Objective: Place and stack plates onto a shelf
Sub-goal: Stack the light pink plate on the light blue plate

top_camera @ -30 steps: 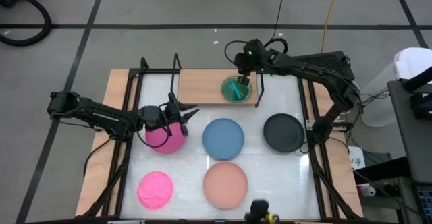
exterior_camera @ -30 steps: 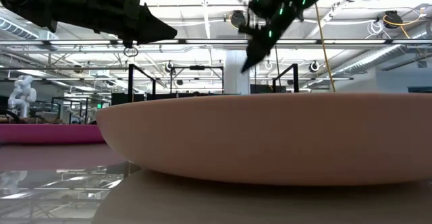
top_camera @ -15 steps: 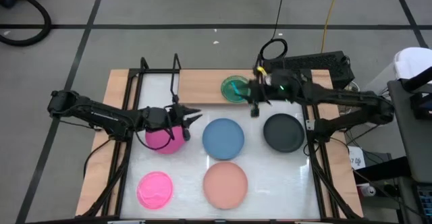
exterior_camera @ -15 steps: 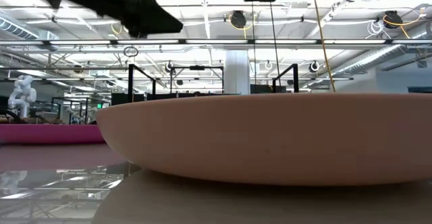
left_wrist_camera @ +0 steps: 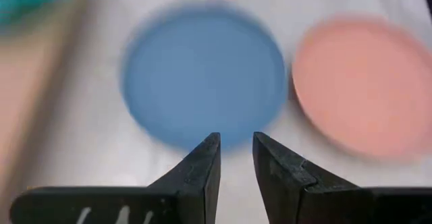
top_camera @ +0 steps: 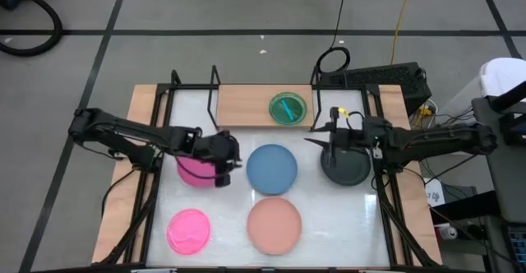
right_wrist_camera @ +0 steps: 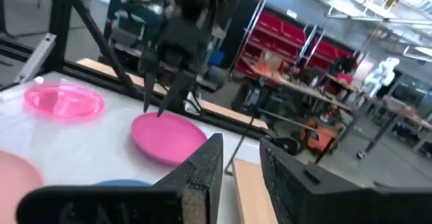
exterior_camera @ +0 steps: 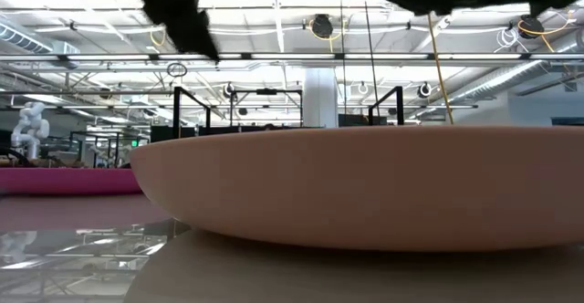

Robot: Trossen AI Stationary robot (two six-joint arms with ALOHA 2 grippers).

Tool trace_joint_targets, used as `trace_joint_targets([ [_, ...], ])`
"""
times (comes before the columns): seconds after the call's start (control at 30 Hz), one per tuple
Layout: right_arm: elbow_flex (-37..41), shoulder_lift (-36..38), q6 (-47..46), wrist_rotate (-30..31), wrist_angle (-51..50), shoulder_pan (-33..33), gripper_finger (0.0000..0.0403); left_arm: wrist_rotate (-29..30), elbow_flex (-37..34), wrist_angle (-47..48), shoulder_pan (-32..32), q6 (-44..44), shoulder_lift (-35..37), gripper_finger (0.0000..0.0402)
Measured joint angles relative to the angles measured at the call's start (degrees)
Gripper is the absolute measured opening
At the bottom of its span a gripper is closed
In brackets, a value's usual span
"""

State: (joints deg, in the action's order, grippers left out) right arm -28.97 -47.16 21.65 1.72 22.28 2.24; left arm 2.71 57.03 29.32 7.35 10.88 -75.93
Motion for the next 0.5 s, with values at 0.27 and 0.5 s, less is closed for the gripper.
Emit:
trace_joint_targets([
  [0.27, 7.9, 4.0, -1.2, 0.0, 10.8, -0.3, 0.0082, -15.3, -0.2, 8.0, 1.4, -0.9, -6.9, 0.0094],
  [0.5, 8.2, 4.8, -1.9, -0.1, 10.9, -0.3, 0.0082, -29.8, -0.2, 11.7, 3.7, -2.1, -12.2, 0.0094],
])
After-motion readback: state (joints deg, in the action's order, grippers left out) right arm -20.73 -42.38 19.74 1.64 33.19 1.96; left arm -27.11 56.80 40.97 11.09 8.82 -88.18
